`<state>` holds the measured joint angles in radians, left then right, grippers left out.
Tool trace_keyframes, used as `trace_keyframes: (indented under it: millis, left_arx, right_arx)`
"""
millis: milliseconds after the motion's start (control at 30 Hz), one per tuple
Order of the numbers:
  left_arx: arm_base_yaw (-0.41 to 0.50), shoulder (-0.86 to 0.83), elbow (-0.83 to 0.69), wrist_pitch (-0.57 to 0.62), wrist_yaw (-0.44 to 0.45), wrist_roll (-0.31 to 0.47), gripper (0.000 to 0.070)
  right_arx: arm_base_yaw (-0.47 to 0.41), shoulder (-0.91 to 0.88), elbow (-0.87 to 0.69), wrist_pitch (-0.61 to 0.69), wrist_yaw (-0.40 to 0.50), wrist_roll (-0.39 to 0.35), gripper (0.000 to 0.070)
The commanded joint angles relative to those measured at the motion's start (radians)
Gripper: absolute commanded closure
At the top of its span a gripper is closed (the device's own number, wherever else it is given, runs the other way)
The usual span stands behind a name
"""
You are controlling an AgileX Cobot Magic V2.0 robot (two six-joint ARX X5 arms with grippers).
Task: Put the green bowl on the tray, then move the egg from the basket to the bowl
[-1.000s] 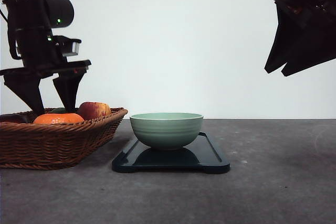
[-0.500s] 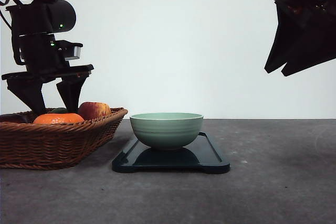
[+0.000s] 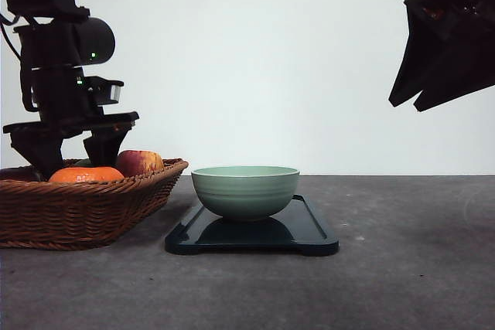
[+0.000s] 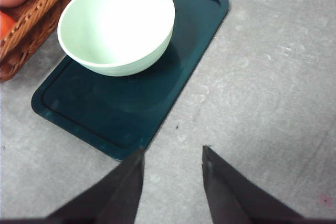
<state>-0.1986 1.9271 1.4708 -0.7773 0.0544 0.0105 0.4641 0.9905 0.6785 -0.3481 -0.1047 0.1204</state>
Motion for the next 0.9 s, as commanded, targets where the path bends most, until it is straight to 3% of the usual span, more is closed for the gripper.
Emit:
trace_keyframes:
  millis: [0, 133, 200, 267, 867]
  left_arx:
    - [-0.003, 0.024, 0.024, 0.005, -0.003, -0.004, 0.0280]
    - [-0.003, 0.024, 0.024, -0.001, -0.003, -0.003, 0.0325]
    - [-0.003, 0.024, 0.024, -0.010, -0.003, -0.003, 0.0442]
    - [-0.003, 0.024, 0.024, -0.014, -0.003, -0.003, 0.0493]
    - [-0.003, -0.032, 0.028, -0.043, -0.002, -0.003, 0.0514]
  right_arx:
    - [0.005, 0.007, 0.006, 0.011, 0.002, 0.011, 0.0485]
    - [0.005, 0.007, 0.006, 0.011, 0.002, 0.011, 0.0485]
    - [0.005, 0.007, 0.006, 0.011, 0.002, 0.011, 0.0485]
    - [0.005, 0.006, 0.006, 0.011, 0.002, 0.011, 0.0485]
    - [0.005, 0.007, 0.006, 0.000, 0.001, 0.011, 0.0485]
